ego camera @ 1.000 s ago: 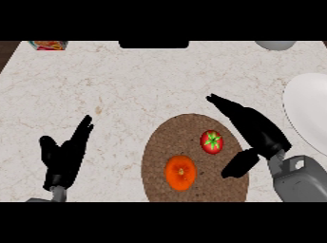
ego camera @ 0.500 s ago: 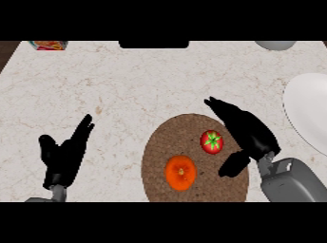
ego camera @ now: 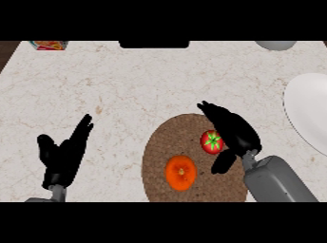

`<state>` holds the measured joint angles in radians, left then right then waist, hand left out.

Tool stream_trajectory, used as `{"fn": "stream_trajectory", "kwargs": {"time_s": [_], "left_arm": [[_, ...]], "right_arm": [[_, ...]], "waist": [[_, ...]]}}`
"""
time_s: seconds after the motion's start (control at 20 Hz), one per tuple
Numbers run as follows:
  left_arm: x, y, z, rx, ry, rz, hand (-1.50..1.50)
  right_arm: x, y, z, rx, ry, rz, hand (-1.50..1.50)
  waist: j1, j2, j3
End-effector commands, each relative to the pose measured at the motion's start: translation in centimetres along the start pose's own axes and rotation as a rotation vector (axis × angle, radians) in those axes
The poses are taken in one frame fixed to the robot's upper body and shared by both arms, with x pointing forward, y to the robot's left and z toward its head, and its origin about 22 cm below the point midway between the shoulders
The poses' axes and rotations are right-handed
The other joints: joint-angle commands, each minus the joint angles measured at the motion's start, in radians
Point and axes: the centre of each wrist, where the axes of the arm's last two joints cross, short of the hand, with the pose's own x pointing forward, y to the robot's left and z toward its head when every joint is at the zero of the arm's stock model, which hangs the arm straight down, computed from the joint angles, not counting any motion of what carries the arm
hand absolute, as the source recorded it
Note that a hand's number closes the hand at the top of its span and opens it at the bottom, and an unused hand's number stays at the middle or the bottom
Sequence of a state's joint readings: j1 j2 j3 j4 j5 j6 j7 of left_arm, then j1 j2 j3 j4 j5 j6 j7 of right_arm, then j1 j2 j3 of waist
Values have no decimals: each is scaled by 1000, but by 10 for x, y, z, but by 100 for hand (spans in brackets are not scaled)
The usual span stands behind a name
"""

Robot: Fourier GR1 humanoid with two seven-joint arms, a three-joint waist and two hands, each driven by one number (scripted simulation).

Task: Pick the tomato from the placemat and place it in the plate

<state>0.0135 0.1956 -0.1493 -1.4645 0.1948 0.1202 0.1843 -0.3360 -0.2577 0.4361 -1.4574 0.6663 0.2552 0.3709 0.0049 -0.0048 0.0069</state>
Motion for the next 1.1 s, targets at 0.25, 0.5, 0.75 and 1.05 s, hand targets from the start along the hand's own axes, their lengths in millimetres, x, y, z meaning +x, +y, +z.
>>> {"fn": "stream_trajectory", "kwargs": {"time_s": [0.25, 0.5, 0.75, 1.05], "left_arm": [[-18, -10, -1, -16, 64, 5, 0], [-19, -12, 10, -14, 55, 20, 0], [-11, -8, -2, -10, 51, 11, 0], [-5, -1, 5, 18, 15, 9, 0]], "right_arm": [[-20, 24, -17, 65, -55, 158, 150], [-11, 14, -26, 30, -65, 163, 150], [-20, -15, -31, -163, 143, 91, 150], [-78, -81, -31, -521, 811, -191, 150]], "waist": [[2, 7, -7], [3, 5, -7], [2, 10, -7], [-4, 39, -10]]}}
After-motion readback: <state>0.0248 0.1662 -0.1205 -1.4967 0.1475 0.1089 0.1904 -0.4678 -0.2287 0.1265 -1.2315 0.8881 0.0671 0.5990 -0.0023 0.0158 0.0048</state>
